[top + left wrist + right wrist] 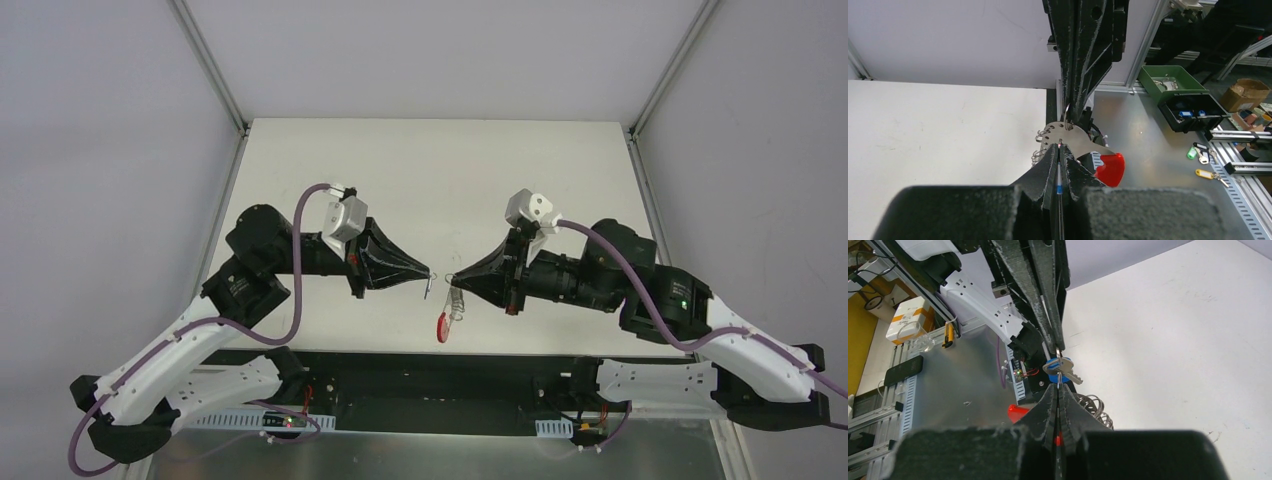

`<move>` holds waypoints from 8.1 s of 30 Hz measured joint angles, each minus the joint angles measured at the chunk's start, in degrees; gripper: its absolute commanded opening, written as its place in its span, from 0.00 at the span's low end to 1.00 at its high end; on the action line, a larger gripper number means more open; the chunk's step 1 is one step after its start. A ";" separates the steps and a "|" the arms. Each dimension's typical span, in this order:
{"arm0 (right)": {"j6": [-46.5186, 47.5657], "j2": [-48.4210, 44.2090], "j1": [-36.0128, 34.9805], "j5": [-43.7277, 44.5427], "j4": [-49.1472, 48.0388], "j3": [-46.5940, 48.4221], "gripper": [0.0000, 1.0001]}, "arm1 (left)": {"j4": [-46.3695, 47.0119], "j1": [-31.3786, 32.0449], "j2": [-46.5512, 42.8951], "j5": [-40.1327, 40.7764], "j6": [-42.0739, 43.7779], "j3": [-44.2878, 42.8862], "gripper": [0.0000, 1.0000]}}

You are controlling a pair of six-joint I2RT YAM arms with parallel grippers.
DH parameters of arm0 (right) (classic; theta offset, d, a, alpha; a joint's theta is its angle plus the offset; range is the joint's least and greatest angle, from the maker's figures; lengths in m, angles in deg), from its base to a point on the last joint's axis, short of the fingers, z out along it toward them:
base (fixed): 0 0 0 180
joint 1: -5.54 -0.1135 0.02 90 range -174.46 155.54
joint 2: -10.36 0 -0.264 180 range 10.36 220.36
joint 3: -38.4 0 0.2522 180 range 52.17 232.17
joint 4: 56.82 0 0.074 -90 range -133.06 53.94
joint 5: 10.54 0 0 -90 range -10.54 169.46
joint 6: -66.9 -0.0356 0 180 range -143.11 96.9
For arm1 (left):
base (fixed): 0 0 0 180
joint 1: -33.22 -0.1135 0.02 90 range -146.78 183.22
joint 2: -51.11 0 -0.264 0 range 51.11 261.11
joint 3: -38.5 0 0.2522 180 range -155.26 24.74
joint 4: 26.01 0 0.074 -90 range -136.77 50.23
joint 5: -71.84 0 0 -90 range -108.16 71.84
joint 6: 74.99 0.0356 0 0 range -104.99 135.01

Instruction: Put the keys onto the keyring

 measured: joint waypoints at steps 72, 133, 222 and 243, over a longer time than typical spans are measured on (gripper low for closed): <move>8.94 -2.49 -4.15 2.80 -9.88 -5.77 0.00 | -0.85 0.02 3.82 -1.01 -1.70 -3.91 0.00; 44.74 -5.01 -9.77 29.99 -58.47 -38.32 0.00 | -13.55 0.02 3.52 8.00 3.63 -9.42 0.00; 8.81 -16.41 -11.58 31.78 7.65 -13.07 0.00 | -3.39 0.02 29.11 27.12 -1.44 4.55 0.40; 5.79 -9.40 -11.58 16.44 3.45 -7.39 0.00 | -1.95 0.02 10.03 2.80 -2.71 0.37 0.48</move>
